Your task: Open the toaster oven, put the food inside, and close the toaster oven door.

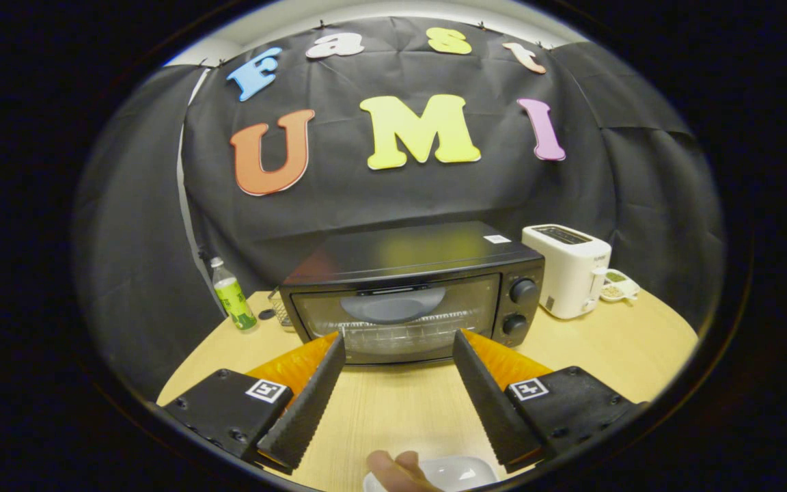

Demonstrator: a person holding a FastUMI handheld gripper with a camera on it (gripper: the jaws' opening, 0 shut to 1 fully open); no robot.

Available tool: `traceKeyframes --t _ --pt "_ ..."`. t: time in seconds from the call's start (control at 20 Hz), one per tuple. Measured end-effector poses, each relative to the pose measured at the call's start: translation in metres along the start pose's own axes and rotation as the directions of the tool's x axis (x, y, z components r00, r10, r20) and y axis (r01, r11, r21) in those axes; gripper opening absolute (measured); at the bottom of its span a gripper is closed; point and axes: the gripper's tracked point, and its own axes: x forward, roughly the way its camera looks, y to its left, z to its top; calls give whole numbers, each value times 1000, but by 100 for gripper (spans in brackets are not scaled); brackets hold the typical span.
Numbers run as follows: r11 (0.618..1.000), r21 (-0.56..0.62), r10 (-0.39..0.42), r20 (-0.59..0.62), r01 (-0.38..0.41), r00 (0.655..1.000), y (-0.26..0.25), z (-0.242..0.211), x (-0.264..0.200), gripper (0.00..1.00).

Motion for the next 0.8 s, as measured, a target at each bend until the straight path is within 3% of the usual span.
traceKeyframes --t 0.4,0.8 --pt "993 -119 16 115 -2 993 12 52 -81 100" --pt "987 -157 4 220 32 976 16 92 -178 100"
